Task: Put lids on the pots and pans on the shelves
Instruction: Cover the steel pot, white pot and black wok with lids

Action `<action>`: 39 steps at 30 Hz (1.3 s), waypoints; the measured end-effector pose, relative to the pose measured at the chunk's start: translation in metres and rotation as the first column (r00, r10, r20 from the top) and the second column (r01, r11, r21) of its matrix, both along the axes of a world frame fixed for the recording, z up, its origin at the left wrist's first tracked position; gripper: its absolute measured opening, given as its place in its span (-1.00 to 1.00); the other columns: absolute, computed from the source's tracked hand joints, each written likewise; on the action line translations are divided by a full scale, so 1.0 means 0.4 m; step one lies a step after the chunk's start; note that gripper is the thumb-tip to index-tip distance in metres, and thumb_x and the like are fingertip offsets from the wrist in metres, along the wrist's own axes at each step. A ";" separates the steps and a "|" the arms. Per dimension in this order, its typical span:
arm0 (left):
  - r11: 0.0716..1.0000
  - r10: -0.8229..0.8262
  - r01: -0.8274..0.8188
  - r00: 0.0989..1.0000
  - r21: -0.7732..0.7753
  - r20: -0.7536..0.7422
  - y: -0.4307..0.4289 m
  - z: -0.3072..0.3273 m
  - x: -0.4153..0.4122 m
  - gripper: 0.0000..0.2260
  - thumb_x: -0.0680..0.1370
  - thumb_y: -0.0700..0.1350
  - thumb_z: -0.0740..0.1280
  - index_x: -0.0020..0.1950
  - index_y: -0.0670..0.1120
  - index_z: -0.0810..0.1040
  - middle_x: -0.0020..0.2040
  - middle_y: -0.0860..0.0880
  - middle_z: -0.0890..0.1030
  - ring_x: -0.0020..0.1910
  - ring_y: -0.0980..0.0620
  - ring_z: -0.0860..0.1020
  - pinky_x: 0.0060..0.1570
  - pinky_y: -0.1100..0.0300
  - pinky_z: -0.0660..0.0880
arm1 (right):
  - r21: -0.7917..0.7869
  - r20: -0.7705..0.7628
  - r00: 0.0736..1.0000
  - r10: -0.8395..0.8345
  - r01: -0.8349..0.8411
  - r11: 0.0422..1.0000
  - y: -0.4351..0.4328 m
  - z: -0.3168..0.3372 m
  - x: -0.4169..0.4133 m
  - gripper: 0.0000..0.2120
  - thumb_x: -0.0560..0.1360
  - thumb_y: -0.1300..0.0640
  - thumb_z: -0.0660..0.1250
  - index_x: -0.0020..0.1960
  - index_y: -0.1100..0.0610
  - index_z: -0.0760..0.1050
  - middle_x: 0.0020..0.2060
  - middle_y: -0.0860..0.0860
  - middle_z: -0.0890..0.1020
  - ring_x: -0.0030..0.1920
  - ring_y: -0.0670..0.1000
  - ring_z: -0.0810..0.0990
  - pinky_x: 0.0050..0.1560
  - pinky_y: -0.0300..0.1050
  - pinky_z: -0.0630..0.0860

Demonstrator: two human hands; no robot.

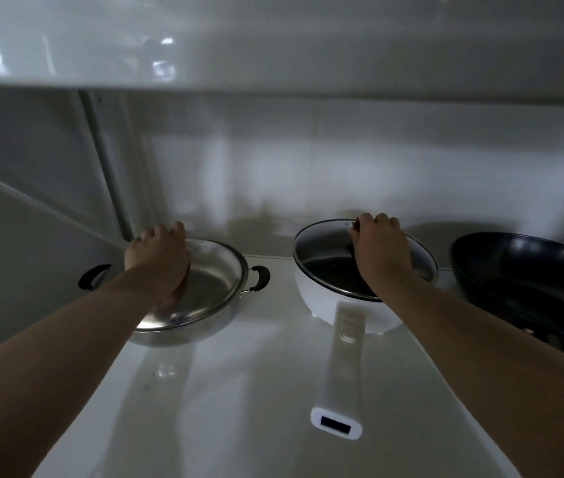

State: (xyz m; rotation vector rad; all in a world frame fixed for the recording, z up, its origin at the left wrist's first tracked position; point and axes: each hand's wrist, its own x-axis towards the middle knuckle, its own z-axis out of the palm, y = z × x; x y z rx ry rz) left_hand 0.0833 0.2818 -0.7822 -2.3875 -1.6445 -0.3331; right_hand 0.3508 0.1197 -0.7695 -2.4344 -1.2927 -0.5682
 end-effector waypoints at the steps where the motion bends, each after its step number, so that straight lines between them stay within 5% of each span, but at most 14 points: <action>1: 0.999 0.014 -0.014 0.999 0.031 -0.030 -0.002 -0.001 -0.001 -0.70 0.63 -0.08 0.09 0.34 -0.13 0.33 0.27 -0.20 0.47 0.29 -0.22 0.42 0.20 -0.02 0.39 | 0.000 0.006 1.000 -0.003 0.003 1.000 0.001 -0.001 -0.001 -0.65 0.65 0.03 0.08 0.27 0.24 0.42 0.14 0.20 0.55 0.16 0.16 0.49 0.17 0.00 0.45; 12: 0.992 0.037 -0.009 0.976 0.127 -0.217 -0.004 0.006 0.010 -0.71 0.59 -0.07 0.13 0.31 -0.05 0.36 0.25 -0.08 0.53 0.28 -0.09 0.44 0.19 0.05 0.34 | -0.023 0.041 0.999 -0.021 0.022 0.999 0.000 -0.004 -0.001 -0.67 0.65 0.06 0.08 0.25 0.24 0.44 0.13 0.20 0.57 0.15 0.16 0.50 0.15 0.00 0.47; 17: 0.994 0.065 -0.049 0.986 0.103 -0.156 -0.041 0.005 0.021 -0.69 0.60 -0.08 0.08 0.32 -0.09 0.36 0.28 -0.14 0.50 0.30 -0.13 0.41 0.19 0.05 0.32 | -0.055 0.009 1.000 0.005 -0.005 0.998 -0.011 0.009 -0.002 -0.66 0.64 0.03 0.09 0.27 0.23 0.39 0.16 0.20 0.53 0.18 0.17 0.48 0.16 0.02 0.45; 23: 0.944 -0.241 0.257 0.966 0.208 -0.098 -0.130 0.007 0.085 -0.73 0.58 -0.11 0.20 0.25 -0.16 0.45 0.15 -0.17 0.56 0.16 -0.20 0.47 0.13 -0.03 0.37 | -0.084 -0.060 0.998 0.032 -0.037 0.996 -0.056 0.005 -0.023 -0.55 0.62 -0.04 0.10 0.42 0.18 0.26 0.34 0.14 0.40 0.31 0.18 0.41 0.31 0.11 0.36; 30: 0.924 -0.356 0.347 0.934 0.161 0.034 -0.245 0.062 0.163 -0.75 0.63 -0.10 0.10 0.25 -0.15 0.37 0.23 -0.15 0.47 0.25 -0.17 0.40 0.19 0.03 0.34 | -0.039 -0.105 0.994 0.032 -0.036 0.999 -0.115 -0.007 -0.072 -0.45 0.60 -0.01 0.14 0.51 0.18 0.14 0.46 0.11 0.30 0.39 0.17 0.36 0.36 0.10 0.34; 39: 0.884 -0.465 0.468 0.875 0.004 0.133 -0.437 0.101 0.201 -0.68 0.66 -0.07 0.04 0.37 -0.14 0.30 0.35 -0.14 0.38 0.34 -0.15 0.32 0.29 0.03 0.29 | -0.172 -0.090 0.995 -0.051 0.034 0.984 -0.327 0.063 -0.116 -0.58 0.61 -0.05 0.08 0.36 0.16 0.34 0.31 0.11 0.44 0.29 0.16 0.39 0.24 0.02 0.35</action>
